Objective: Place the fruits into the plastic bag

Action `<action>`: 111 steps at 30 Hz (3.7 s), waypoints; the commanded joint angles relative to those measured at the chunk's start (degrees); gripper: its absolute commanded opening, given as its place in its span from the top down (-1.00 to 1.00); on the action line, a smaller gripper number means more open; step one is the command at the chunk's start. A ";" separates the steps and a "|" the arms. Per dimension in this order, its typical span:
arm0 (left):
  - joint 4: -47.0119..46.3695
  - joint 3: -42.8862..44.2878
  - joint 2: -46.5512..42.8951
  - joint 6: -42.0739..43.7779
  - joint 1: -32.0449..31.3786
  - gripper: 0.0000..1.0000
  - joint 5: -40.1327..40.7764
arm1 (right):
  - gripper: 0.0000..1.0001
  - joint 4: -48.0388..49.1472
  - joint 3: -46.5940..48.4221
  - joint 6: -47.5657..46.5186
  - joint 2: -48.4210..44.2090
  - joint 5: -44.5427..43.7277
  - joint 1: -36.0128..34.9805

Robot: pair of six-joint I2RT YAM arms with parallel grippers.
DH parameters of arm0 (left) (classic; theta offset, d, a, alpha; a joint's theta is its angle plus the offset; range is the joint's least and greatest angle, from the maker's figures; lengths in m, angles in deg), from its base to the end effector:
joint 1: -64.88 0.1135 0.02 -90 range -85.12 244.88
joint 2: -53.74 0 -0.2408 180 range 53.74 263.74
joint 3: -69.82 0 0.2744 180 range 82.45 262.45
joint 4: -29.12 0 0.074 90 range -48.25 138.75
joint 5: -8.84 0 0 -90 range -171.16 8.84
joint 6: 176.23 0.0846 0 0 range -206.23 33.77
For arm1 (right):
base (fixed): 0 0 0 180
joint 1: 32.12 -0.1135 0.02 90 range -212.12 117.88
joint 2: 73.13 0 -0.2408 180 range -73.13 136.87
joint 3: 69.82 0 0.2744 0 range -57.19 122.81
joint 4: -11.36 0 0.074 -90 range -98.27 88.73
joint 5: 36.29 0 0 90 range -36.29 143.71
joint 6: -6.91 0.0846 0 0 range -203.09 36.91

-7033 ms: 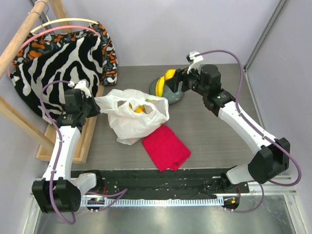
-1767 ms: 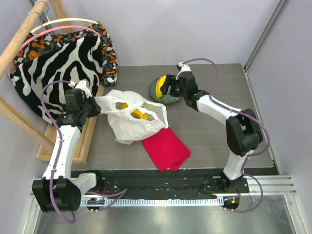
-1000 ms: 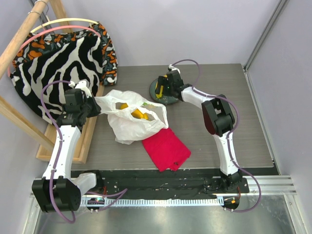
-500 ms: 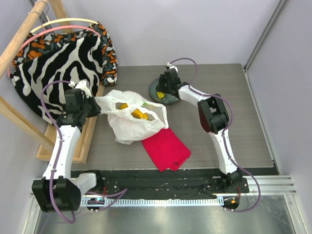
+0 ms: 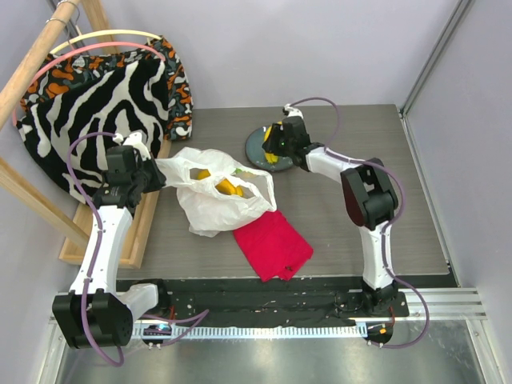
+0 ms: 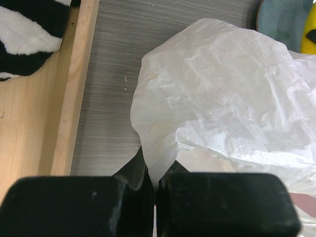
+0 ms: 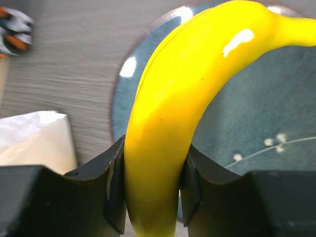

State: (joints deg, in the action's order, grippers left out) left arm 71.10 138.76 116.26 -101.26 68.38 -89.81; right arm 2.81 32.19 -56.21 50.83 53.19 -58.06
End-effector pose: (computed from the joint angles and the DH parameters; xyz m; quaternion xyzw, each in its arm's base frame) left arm 0.3100 0.0062 0.2661 -0.1087 0.8807 -0.1125 0.4471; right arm 0.4910 0.2380 0.1302 0.0094 0.8681 0.2172 0.4462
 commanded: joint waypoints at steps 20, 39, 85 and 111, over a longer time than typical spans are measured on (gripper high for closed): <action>-2.54 0.81 -0.21 -1.06 0.18 1.00 -1.81 | 0.87 32.13 -23.99 -2.27 -34.14 32.56 1.59; -2.98 0.73 -0.03 -1.76 0.10 1.00 -3.04 | 0.87 10.88 -26.19 -12.98 -38.44 40.16 -11.05; -3.50 0.46 -0.91 -2.20 0.10 1.00 -3.66 | 0.87 -23.15 -23.11 -24.06 -39.50 14.13 -38.67; -4.03 0.20 -0.47 -2.46 -0.26 1.00 -5.59 | 0.88 -28.25 14.57 -18.61 -7.61 -3.62 -24.61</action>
State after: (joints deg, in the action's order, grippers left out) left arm 70.29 138.76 116.24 -103.42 68.36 -93.85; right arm -25.91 40.06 -76.43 37.70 54.94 -83.43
